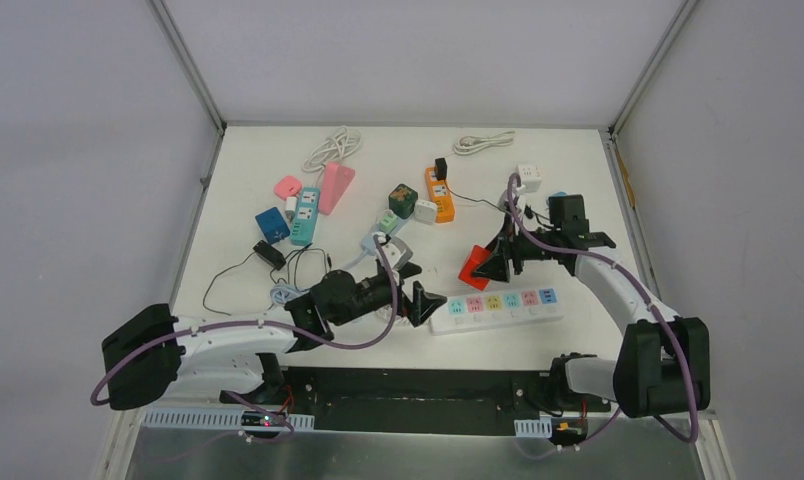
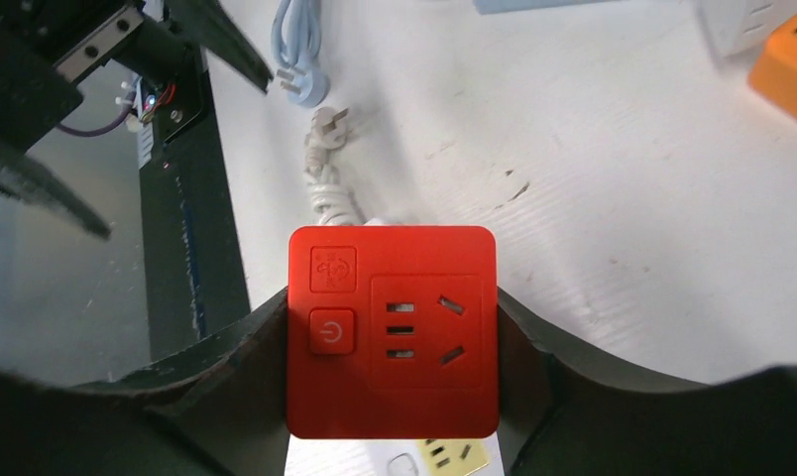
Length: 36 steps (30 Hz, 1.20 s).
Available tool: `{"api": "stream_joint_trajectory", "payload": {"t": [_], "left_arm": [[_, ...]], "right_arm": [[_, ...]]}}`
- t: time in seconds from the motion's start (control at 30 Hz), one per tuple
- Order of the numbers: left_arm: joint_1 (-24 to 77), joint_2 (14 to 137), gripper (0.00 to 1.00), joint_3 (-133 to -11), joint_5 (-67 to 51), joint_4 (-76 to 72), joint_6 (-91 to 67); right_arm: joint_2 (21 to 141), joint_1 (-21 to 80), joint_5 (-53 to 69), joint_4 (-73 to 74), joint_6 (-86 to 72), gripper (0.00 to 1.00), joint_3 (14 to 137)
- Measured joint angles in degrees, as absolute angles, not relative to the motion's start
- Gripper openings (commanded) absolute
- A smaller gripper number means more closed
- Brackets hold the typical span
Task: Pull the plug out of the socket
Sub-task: Place the plug at the center of the board.
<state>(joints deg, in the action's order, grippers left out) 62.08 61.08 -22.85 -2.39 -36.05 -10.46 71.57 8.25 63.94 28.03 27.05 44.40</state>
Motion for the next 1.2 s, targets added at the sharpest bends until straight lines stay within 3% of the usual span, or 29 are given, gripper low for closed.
{"api": "stream_joint_trajectory", "payload": {"t": [0.2,0.47,0.77,0.87,1.2], "left_arm": [[64.0,71.0,0.99,-31.4,2.9,-35.4,-9.9],[64.1,78.7,0.99,-40.7,4.3,-30.8,-10.2],[64.1,83.3,0.99,-40.9,1.3,-31.4,-5.8],[64.1,84.0,0.99,-40.9,0.7,-31.5,-4.4],[64.1,75.6,0.99,-34.1,-2.8,-35.4,-0.6]], "right_arm": [[75.6,7.5,64.9,19.5,24.2,0.0,44.3],[81.5,6.8,65.0,18.7,23.1,0.0,46.0],[81.4,6.8,65.2,18.7,22.9,0.0,46.8],[80.5,7.4,63.3,21.4,13.1,0.0,47.5],[67.2,9.9,54.4,27.6,10.0,0.0,49.0]]}}
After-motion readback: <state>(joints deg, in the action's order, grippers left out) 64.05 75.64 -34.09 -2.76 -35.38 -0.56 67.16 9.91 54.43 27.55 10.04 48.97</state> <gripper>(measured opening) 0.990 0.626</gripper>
